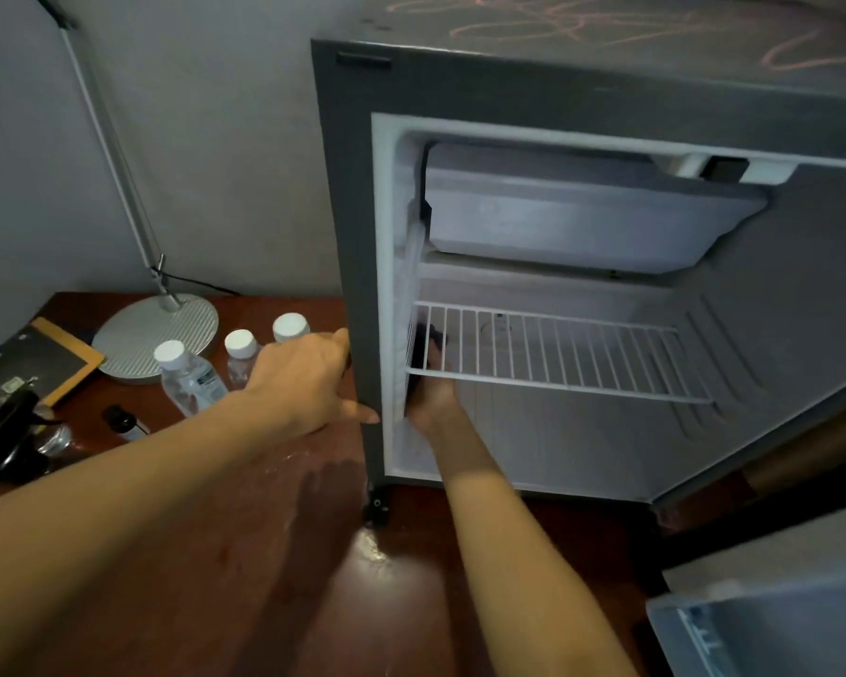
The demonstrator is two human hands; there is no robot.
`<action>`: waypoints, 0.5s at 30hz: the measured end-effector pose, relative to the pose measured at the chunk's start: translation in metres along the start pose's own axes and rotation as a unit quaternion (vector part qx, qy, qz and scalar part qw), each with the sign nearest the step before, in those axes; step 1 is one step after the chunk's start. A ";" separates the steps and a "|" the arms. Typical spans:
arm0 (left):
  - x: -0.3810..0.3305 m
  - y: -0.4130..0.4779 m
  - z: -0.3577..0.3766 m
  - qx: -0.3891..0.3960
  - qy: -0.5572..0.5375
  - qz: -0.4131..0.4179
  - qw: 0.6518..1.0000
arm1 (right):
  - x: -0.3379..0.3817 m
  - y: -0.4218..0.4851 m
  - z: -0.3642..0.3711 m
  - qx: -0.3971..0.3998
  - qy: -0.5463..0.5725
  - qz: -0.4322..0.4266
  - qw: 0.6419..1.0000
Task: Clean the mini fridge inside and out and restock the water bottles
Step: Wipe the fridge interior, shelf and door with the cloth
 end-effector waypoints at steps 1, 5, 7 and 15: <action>-0.002 0.000 -0.001 0.004 0.013 0.000 1.000 | -0.003 -0.017 0.000 -0.002 0.015 -0.016 1.000; -0.005 0.000 0.000 0.008 0.021 0.010 1.000 | -0.035 -0.070 -0.010 -0.006 0.061 -0.032 0.998; -0.003 0.000 0.002 0.004 0.016 0.008 1.000 | -0.046 -0.070 -0.017 -0.019 0.044 -0.035 0.998; 0.001 0.001 0.007 0.000 0.010 0.009 1.000 | 0.008 -0.023 -0.029 -0.053 -0.163 -0.106 0.979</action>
Point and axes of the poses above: each hand's wrist, its own y-axis towards the middle knuckle, its own z-axis out of the palm, x = y × z, the point moved 7 cm from there along y, towards the middle knuckle, and after that the axes turned 1 degree about -x, right-handed, at the moved point
